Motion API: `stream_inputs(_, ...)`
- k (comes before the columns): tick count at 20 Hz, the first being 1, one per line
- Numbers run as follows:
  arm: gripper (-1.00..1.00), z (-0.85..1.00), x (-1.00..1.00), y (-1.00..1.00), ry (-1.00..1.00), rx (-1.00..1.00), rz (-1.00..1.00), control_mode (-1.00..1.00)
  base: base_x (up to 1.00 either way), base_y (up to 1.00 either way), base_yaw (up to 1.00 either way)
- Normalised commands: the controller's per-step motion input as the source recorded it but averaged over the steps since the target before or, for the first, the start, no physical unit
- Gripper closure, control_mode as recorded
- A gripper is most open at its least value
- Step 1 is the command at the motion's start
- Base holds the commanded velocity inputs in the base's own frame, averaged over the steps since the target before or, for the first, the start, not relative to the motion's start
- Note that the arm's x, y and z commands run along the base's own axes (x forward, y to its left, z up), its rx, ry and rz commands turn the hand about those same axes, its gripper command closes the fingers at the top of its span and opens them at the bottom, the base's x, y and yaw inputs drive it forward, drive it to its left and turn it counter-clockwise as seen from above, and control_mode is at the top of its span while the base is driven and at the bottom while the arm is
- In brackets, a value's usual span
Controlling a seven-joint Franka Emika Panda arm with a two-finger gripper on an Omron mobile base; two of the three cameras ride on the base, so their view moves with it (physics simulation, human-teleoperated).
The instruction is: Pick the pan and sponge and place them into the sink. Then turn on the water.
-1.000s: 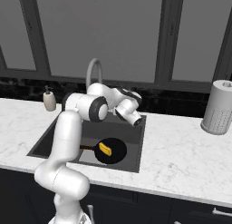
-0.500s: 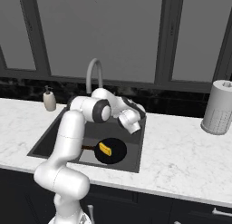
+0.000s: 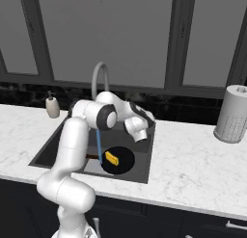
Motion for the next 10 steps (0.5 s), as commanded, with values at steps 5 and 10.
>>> stream_inputs(5,1.0,1.0,-0.59,-0.34,-0.02,0.12,0.0,-1.0,0.0,0.0,0.0)
stream_inputs(10,1.0,1.0,-0.91,-0.13,-0.01,-0.01,0.0,-1.0,0.0,0.0,0.0)
